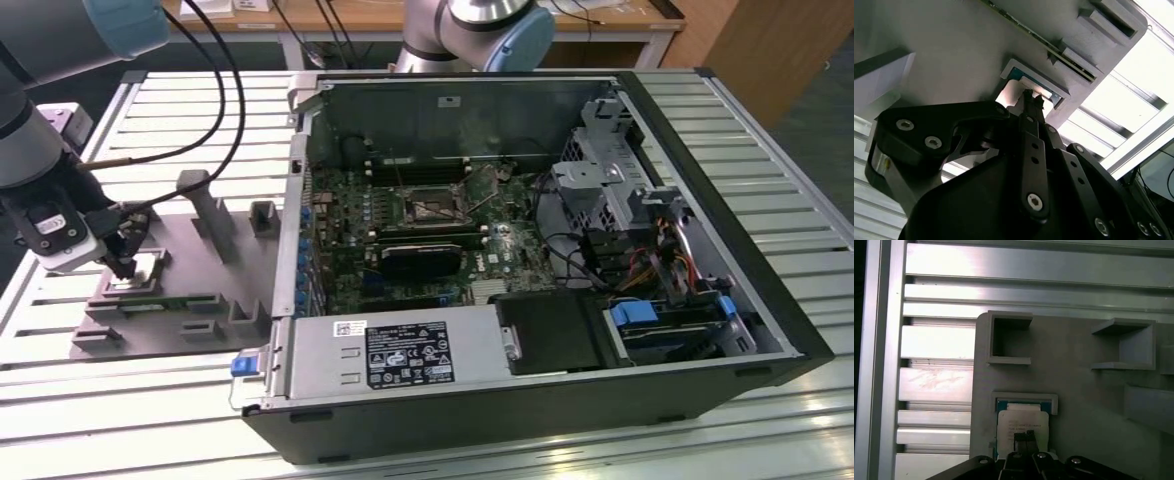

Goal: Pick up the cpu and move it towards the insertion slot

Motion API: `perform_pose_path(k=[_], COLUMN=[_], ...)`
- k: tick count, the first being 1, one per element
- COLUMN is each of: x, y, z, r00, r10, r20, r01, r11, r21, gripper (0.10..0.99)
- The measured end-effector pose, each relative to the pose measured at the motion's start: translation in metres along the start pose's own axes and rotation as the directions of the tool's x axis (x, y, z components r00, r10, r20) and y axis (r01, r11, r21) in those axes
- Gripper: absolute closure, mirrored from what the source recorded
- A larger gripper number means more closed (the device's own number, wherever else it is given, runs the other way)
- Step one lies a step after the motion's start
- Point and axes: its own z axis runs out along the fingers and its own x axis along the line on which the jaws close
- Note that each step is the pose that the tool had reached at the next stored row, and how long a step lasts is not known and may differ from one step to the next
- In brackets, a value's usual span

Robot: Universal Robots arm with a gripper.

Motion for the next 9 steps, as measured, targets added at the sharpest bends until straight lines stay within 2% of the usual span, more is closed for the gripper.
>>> perform_pose_path(k=[1,2,3,5,6,8,9], x=[0.0000,0.0000,0.0000,0.0000,0.0000,0.0000,0.0000], y=[0.0000,0.0000,0.0000,0.0000,0.0000,0.0000,0.0000], z=[0.0000,0.0000,0.0000,0.0001,0.0000,0.0001,0.0001], r00=[1.0000,1.0000,1.0000,1.0000,1.0000,1.0000,1.0000], r10=[0.000,0.000,0.000,0.000,0.000,0.000,0.000], r20=[0.0000,0.0000,0.0000,0.0000,0.0000,0.0000,0.0000], r01=[0.000,0.000,0.000,0.000,0.000,0.000,0.000], r11=[1.0000,1.0000,1.0000,1.0000,1.0000,1.0000,1.0000], r21=[0.000,0.000,0.000,0.000,0.000,0.000,0.000], gripper=[0.973,0.918,0.918,0.796,0.796,0.678,0.678])
